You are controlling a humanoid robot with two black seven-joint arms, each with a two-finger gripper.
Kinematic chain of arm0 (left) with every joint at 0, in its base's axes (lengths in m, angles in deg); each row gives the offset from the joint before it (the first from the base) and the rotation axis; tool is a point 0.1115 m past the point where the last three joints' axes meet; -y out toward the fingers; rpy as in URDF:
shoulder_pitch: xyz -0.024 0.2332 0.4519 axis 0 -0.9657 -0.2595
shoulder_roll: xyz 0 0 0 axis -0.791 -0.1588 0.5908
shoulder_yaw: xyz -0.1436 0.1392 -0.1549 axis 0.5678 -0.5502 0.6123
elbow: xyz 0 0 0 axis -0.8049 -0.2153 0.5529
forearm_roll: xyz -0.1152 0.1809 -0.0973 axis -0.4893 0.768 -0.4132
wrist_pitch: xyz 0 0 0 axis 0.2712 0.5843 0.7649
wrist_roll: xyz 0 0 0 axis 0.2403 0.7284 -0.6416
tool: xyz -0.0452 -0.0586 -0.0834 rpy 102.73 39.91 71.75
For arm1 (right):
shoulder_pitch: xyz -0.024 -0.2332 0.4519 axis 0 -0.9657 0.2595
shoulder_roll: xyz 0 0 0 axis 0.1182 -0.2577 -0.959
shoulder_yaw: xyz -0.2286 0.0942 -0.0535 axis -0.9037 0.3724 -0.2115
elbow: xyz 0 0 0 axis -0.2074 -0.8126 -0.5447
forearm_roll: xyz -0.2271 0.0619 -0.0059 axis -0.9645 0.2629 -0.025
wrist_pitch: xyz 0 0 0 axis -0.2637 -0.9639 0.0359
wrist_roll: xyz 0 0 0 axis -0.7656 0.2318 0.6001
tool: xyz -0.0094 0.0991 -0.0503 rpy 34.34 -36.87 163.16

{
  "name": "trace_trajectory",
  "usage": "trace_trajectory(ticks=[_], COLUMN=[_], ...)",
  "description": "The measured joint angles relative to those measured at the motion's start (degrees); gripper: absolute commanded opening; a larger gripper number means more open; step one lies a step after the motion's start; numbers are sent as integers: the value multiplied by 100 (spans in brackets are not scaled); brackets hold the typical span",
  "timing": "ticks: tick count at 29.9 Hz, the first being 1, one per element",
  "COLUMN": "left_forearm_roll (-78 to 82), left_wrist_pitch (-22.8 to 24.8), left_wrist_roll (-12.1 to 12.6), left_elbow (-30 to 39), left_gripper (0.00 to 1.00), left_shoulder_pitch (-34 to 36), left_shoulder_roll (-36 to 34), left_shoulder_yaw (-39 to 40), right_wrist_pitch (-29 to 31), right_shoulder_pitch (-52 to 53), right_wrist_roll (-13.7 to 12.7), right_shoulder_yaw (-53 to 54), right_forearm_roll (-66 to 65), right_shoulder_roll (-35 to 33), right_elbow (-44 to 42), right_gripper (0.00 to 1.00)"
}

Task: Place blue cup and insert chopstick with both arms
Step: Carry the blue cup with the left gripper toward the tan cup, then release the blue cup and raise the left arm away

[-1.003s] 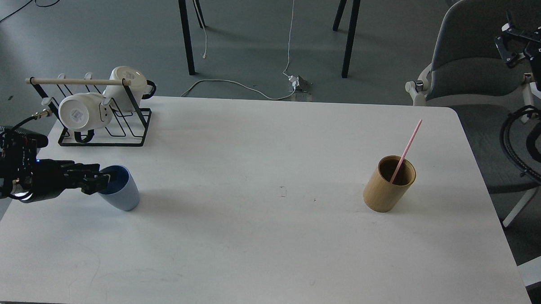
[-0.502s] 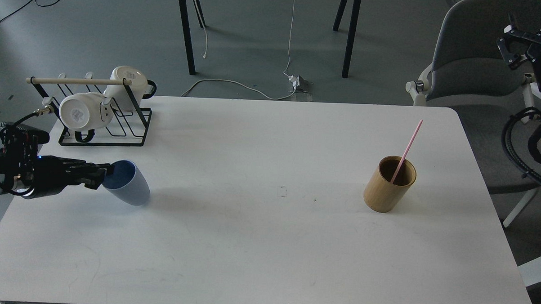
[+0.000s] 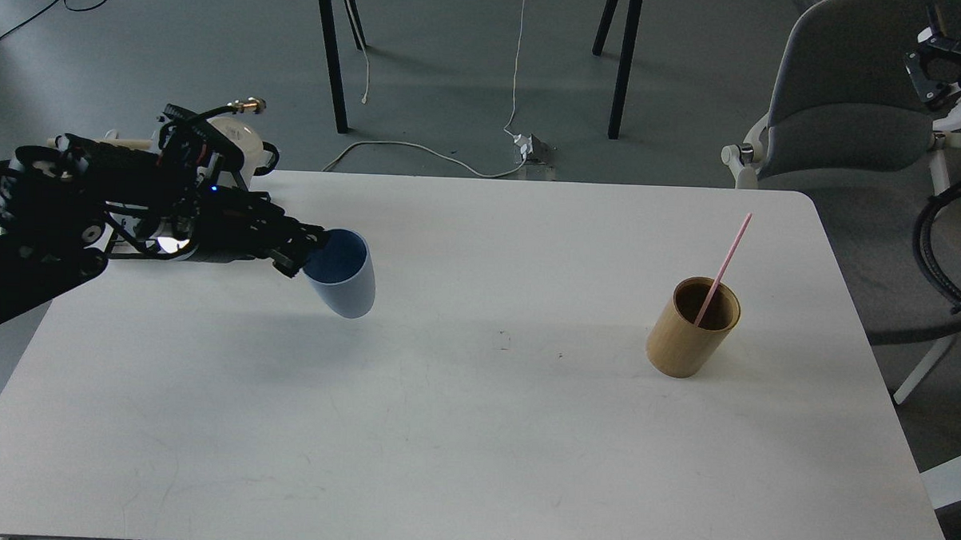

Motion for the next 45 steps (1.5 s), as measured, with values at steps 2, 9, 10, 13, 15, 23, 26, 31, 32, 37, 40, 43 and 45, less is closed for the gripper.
trace_trajectory(ticks=[2, 9, 10, 13, 15, 23, 26, 31, 32, 37, 40, 43, 45], left_forearm_roll=[41, 344, 399, 487, 499, 501, 500, 492, 488, 484, 484, 484, 481], left_wrist_pitch=[37, 51, 51, 51, 51, 51, 51, 51, 52, 51, 52, 51, 52], left_wrist_roll=[63, 255, 257, 259, 259, 202, 222, 243, 243, 226, 217, 220, 223], left_elbow=[-14, -569, -662, -959, -1144, -1718, -1738, -1740, -1744, -1813, -1821, -1820, -1801], left_gripper=[3, 3, 3, 3, 3, 4, 4, 6, 6, 7, 12, 30, 36], left_shoulder_pitch=[162, 341, 342, 334, 302, 59, -118, -256, -259, -274, -283, -326, -340], left_shoulder_roll=[312, 1783, 1963, 2467, 2701, 3099, 3117, 3167, 3169, 3171, 3170, 3171, 3169], left_shoulder_yaw=[0, -27, -29, -31, -33, -227, -282, -288, -288, -289, -293, -295, -294], right_wrist_pitch=[0, 0, 0, 0, 0, 0, 0, 0, 0, 0, 0, 0, 0], right_shoulder_pitch=[0, -129, -165, -262, -316, -352, -352, -352, -352, -353, -368, -412, -435], right_wrist_roll=[0, 0, 0, 0, 0, 0, 0, 0, 0, 0, 0, 0, 0], right_shoulder_yaw=[6, 17, 21, 90, 149, 207, 207, 203, 203, 202, 202, 202, 204], right_forearm_roll=[0, 0, 0, 6, 7, 7, 5, 1, 1, 2, 2, 2, 6], right_shoulder_roll=[-153, -350, -353, -365, -373, -453, -455, -457, -463, -489, -491, -512, -534], right_elbow=[51, 87, 87, 103, 112, 115, 119, 126, 126, 126, 126, 167, 190], right_gripper=[100, 99, 99, 99, 99, 100, 99, 100, 99, 100, 99, 99, 99])
